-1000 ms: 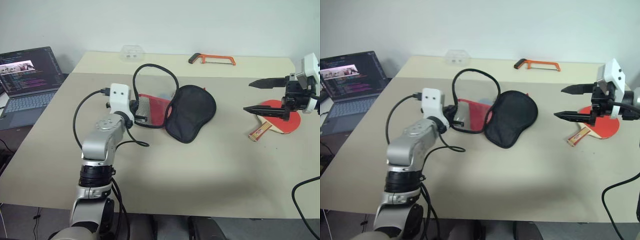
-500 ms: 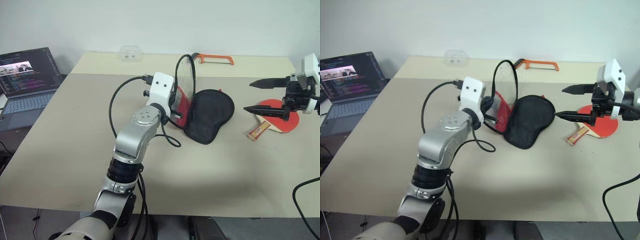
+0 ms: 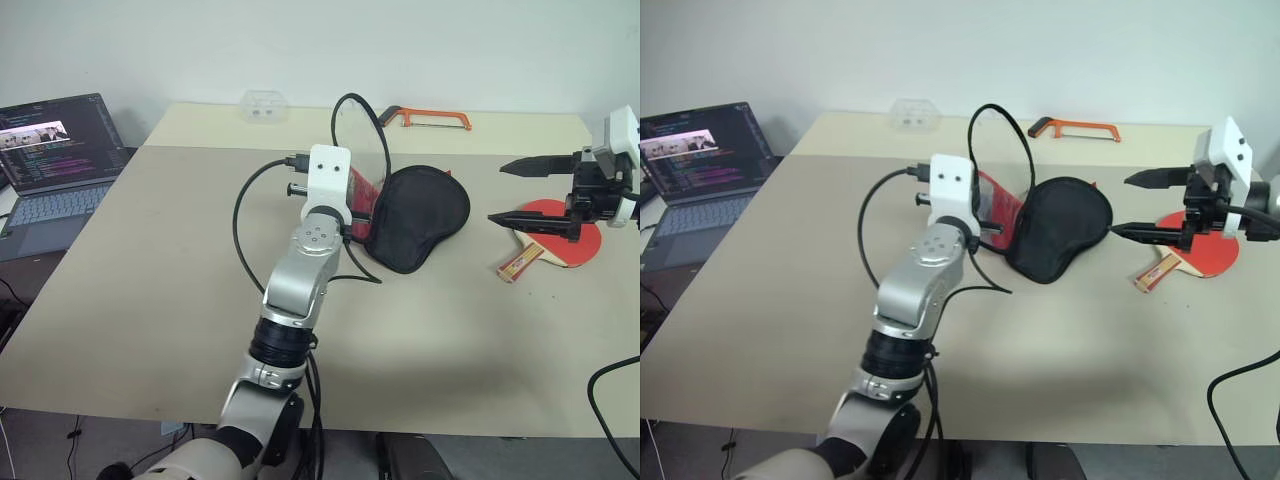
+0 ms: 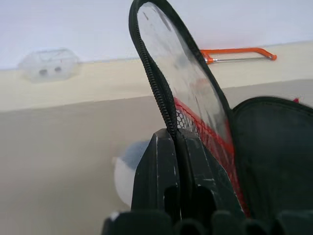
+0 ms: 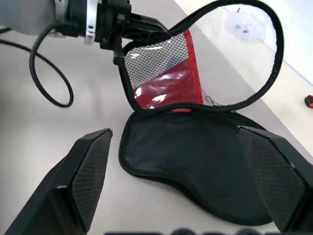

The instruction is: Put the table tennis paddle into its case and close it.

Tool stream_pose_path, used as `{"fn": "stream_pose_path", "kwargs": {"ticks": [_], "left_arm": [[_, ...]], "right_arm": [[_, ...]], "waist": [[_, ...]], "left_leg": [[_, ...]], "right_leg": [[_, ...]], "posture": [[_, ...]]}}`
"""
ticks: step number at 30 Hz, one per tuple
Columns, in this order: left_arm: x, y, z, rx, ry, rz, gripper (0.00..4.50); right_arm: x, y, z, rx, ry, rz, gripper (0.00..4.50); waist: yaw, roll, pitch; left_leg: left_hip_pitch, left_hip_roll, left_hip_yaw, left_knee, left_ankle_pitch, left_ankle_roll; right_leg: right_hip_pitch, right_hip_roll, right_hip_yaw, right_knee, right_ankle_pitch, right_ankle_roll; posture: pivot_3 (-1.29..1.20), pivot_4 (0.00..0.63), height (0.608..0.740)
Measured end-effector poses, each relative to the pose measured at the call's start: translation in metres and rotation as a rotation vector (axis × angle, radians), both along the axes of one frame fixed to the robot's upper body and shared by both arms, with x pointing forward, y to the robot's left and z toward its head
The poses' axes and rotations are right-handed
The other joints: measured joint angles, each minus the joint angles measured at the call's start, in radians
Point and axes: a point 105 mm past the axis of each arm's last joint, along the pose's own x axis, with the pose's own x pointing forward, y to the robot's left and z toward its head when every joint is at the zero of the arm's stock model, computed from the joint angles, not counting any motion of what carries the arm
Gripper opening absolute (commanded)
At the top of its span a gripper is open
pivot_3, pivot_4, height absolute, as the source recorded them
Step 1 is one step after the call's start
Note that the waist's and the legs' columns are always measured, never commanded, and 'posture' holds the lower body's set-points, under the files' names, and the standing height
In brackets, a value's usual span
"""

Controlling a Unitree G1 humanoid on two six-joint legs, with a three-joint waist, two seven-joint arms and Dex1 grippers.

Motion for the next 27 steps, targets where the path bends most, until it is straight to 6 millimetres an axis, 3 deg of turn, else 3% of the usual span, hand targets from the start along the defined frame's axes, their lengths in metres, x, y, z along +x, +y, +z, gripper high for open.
{"fn": "stream_pose_path", "kwargs": {"ticks": [13, 22, 27], "left_arm": [[0.002, 0.005, -0.017, -0.092, 0.118, 0.043, 0.08], [0.012, 0.013, -0.058, -0.238, 0.328, 0.096, 0.08], [0.016, 0.009, -0.058, -0.311, 0.357, 0.098, 0.08]], "right_arm": [[-0.007, -0.001, 0.001, -0.008, 0.009, -0.004, 4.50], [-0.011, 0.003, 0.002, -0.019, 0.008, 0.010, 4.50], [-0.013, 0.000, -0.002, -0.009, 0.029, 0.004, 4.50]], "waist": [[0.000, 0.000, 0.000], [0.002, 0.000, 0.000], [0.003, 0.000, 0.000]], "left_leg": [[0.000, 0.000, -0.001, 0.000, 0.000, 0.000], [-0.001, -0.005, -0.006, 0.000, 0.000, 0.000], [-0.001, -0.008, -0.008, 0.000, 0.000, 0.000]], "right_leg": [[0.000, 0.000, 0.000, 0.000, 0.000, 0.000], [0.001, -0.003, -0.002, 0.000, 0.000, 0.000], [0.002, -0.004, -0.003, 0.000, 0.000, 0.001]], "posture": [[0.00, 0.150, 0.740], [0.00, 0.150, 0.740], [0.00, 0.150, 0.740]]}}
